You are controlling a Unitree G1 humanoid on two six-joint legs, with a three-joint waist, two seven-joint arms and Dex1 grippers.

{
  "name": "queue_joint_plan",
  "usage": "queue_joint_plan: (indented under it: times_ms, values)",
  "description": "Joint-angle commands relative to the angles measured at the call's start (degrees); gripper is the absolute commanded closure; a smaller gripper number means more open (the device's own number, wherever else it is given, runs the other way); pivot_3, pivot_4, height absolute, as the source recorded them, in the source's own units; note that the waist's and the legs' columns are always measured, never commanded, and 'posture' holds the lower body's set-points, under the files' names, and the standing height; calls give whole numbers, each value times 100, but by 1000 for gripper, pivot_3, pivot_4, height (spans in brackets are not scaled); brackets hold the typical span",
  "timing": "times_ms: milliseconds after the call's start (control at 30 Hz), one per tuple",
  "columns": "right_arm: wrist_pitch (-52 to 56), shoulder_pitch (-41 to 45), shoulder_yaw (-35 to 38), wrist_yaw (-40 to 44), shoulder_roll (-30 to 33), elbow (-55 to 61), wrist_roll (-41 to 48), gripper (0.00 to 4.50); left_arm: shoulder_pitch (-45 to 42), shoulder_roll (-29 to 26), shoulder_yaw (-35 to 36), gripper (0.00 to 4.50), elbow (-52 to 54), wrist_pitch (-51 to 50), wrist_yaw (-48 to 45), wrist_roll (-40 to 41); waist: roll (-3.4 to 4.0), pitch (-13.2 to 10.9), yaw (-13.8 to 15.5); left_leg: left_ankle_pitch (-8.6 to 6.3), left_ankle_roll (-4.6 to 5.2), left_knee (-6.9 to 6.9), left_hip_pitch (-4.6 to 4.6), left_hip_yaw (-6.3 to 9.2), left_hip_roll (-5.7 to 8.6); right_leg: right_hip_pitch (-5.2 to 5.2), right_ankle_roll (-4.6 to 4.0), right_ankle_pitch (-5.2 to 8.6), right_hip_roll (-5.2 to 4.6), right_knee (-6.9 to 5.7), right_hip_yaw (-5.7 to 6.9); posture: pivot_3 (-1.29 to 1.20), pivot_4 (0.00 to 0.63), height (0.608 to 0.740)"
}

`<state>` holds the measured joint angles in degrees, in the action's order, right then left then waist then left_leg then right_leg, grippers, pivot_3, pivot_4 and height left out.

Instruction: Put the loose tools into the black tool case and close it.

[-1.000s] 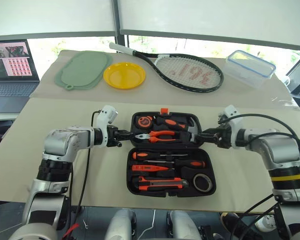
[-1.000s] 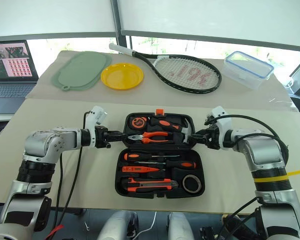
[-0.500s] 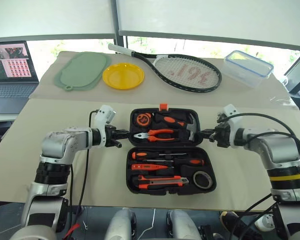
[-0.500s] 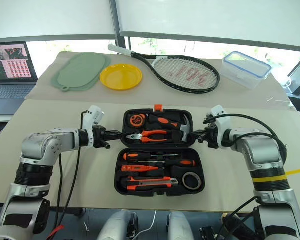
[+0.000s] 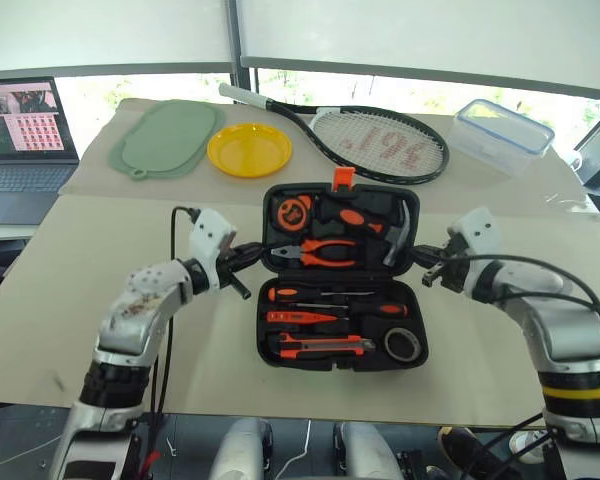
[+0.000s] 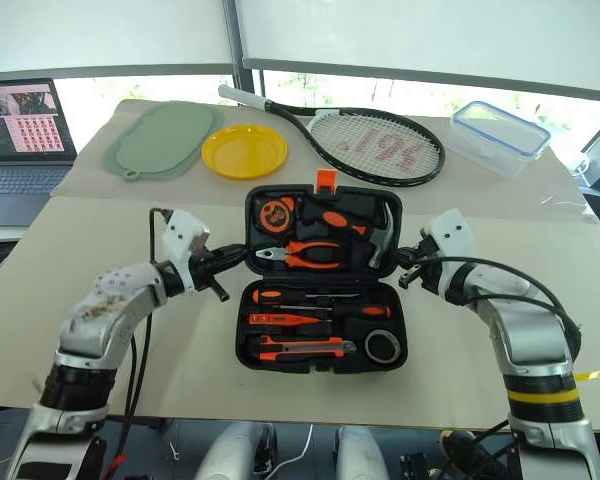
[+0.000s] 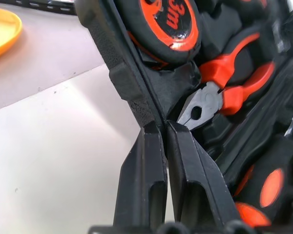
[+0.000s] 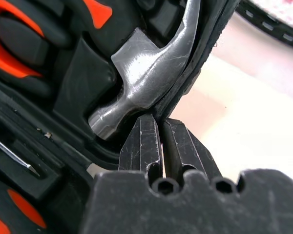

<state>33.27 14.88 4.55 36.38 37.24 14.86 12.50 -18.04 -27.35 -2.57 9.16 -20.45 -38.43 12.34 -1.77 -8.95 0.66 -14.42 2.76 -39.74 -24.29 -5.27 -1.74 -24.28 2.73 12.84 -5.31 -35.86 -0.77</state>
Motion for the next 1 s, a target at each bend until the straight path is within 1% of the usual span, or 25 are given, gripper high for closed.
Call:
queue_joint_plan:
  times_ms: [33, 100, 267, 400, 467, 500, 533, 567, 600, 633, 667, 700, 800, 833, 867, 933, 967, 1000]
  values:
    - [-978, -473, -134, -530, -243, 370, -548, 4461, 356, 19, -79, 4500, -14, 1467, 580, -851, -1, 1, -8, -2, 0, 0, 6, -1, -1, 3, 0, 1, -2, 4, -1, 0, 150, 738]
    - [-1458, -703, -131, -709, -330, 336, -762, 4461, 494, -3, -43, 4500, -146, 1967, 742, -1069, -1, 1, -17, -2, -1, -1, 6, -3, -5, 3, -1, 1, 0, 6, -1, 0, 150, 738]
    - [-3061, -1272, -169, -992, -340, 29, -1335, 4461, 705, 62, 216, 4500, -304, 2518, 1162, -1219, 0, 1, -45, 1, -6, -3, 24, -6, -10, 10, -6, 0, 5, -9, -4, 0, 150, 738]
    - [-4418, -1771, -258, -1072, -143, -365, -1846, 4461, 950, 111, 342, 4500, -168, 2482, 1284, -1096, 1, 2, -63, 2, -6, -3, 26, -7, -9, 10, -6, 0, 5, -11, -5, 0, 150, 738]
    - [-4984, -2017, -271, -1143, -42, -536, -2052, 4500, 1131, 110, 451, 3760, 11, 2333, 1277, -958, 1, 2, -76, 2, -6, -3, 32, -10, -10, 14, -6, 0, 5, -11, -6, 0, 150, 738]
    - [-5198, -2136, -251, -1169, 5, -537, -2109, 4500, 1224, 99, 533, 3616, 120, 2205, 1279, -876, 1, 2, -80, 2, -6, -1, 40, -11, -11, 20, -7, 2, 5, -11, -6, 0, 150, 738]
    - [-5380, -2243, -223, -1175, 57, -516, -2148, 3700, 1312, 81, 607, 3202, 228, 2095, 1271, -805, 1, 3, -85, 2, -6, 1, 46, -10, -12, 25, -9, 3, 6, -11, -6, 0, 150, 738]
    - [-5532, -2367, -151, -1170, 109, -449, -2156, 3385, 1421, 56, 697, 2738, 366, 1992, 1256, -741, 1, 3, -87, 2, -6, 1, 48, -12, -15, 26, -11, 5, 6, -12, -6, 0, 150, 738]
    - [-5616, -2480, -69, -1161, 152, -365, -2133, 3135, 1525, 27, 778, 2406, 505, 1884, 1239, -686, 1, 3, -104, 2, -6, 1, 47, -12, -15, 24, -11, 6, 6, -13, -6, 0, 150, 738]
    - [-5611, -2620, 75, -1111, 219, -211, -2045, 2724, 1659, -41, 886, 1971, 713, 1703, 1169, -572, 1, 3, -129, 2, -7, 2, 48, -15, -18, 23, -14, 8, 6, -16, -7, 0, 150, 738]
    - [-5575, -2773, 237, -1034, 294, -37, -1924, 2416, 1801, -114, 1010, 1640, 938, 1536, 1093, -431, 2, 3, -155, 2, -7, 2, 48, -19, -19, 18, -15, 8, 6, -20, -10, 0, 150, 738]
    - [-5465, -2970, 460, -849, 432, 212, -1706, 2007, 1965, -240, 1207, 1189, 1216, 1240, 970, -186, 3, 3, -167, 2, -7, 3, 48, -21, -21, 15, -17, 9, 6, -23, -13, 0, 150, 738]
    - [-4792, -3632, 1000, -59, 872, 885, -703, 1106, 2385, -624, 1775, 128, 1827, 309, 626, 618, 3, 3, -145, 2, -8, 4, 51, -19, -26, 18, -18, 12, 3, -25, -13, 0, 150, 738]
    - [-4502, -3882, 1176, 243, 1025, 1078, -305, 620, 2520, -784, 1953, 0, 1942, 66, 478, 845, 2, 3, -138, 1, -8, 3, 55, -17, -28, 24, -18, 12, 3, -24, -11, 0, 150, 738]
    - [-4220, -4107, 1340, 521, 1168, 1230, 38, 321, 2635, -946, 2116, 0, 2021, -166, 326, 1061, 1, 3, -119, 1, -8, 2, 57, -16, -30, 28, -18, 12, 3, -23, -9, 0, 150, 738]
    - [-3824, -4461, 1565, 1006, 1397, 1386, 519, 321, 2832, -1286, 2362, 0, 2089, -637, -23, 1492, 0, 4, -80, 1, -8, 2, 65, -12, -29, 39, -18, 14, 0, -19, -4, 0, 150, 738]
    - [-3563, -4656, 1627, 1316, 1521, 1482, 855, 321, 2851, -1539, 2455, 0, 1919, -854, -328, 1691, -1, 3, -65, 0, -8, 2, 73, -12, -29, 48, -21, 17, 0, -16, -2, 0, 150, 738]
    - [-3312, -4760, 1530, 1593, 1635, 1586, 1146, 321, 2653, -1796, 2342, 0, 1529, -850, -622, 1645, -1, 3, -42, -1, -8, 3, 79, -12, -29, 54, -24, 21, -1, -12, -1, 0, 150, 738]
